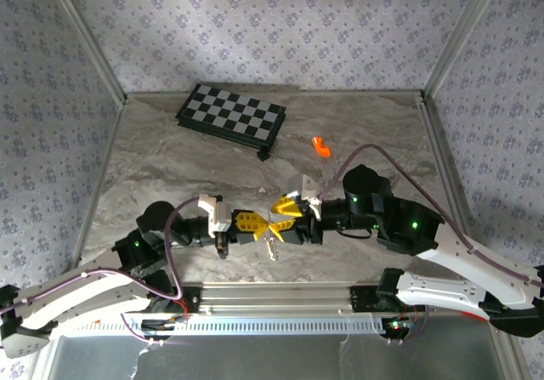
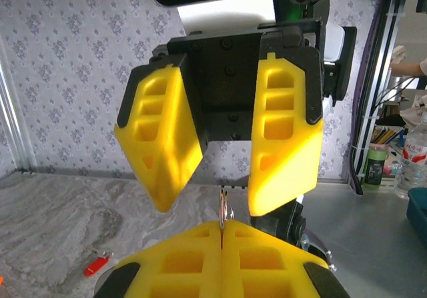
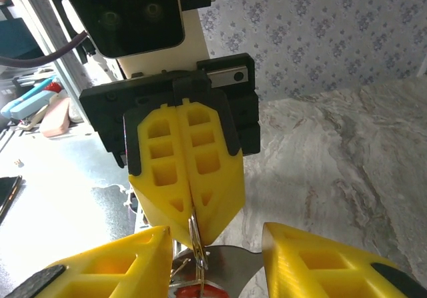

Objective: Put the keys on the keyring

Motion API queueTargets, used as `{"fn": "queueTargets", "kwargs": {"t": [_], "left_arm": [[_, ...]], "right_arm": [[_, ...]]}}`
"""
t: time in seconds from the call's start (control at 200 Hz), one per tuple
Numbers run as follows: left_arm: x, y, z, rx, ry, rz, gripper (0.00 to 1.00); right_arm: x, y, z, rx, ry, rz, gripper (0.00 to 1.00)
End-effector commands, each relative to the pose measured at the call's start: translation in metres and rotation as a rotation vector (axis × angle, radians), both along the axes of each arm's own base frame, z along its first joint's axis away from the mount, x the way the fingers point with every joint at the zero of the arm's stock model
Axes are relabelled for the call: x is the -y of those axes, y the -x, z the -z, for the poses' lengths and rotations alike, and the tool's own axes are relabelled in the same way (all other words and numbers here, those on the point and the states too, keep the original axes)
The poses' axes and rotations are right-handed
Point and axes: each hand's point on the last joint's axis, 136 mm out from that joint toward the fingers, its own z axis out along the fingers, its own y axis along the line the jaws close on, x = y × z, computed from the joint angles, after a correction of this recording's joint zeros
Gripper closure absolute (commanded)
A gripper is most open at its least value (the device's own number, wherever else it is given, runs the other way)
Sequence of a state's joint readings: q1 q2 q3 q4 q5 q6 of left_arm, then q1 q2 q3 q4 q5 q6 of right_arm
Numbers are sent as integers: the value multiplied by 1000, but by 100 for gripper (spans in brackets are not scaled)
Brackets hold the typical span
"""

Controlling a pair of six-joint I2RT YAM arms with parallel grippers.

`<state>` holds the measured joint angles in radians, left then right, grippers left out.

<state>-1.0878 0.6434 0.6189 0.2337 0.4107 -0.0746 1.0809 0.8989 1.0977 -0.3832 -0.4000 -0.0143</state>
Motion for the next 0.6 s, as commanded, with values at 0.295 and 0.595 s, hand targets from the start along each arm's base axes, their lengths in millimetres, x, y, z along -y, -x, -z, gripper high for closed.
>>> {"fn": "queueTargets", "kwargs": {"t": [0.295,0.595], "left_arm": [[-3,3,-27,25,105,7,100],[0,0,-18,20,33,-8,100]], "right_arm": [[-1,3,-1,17,-12,-26,85],[2,-2,3,54,51,-3,100]]}}
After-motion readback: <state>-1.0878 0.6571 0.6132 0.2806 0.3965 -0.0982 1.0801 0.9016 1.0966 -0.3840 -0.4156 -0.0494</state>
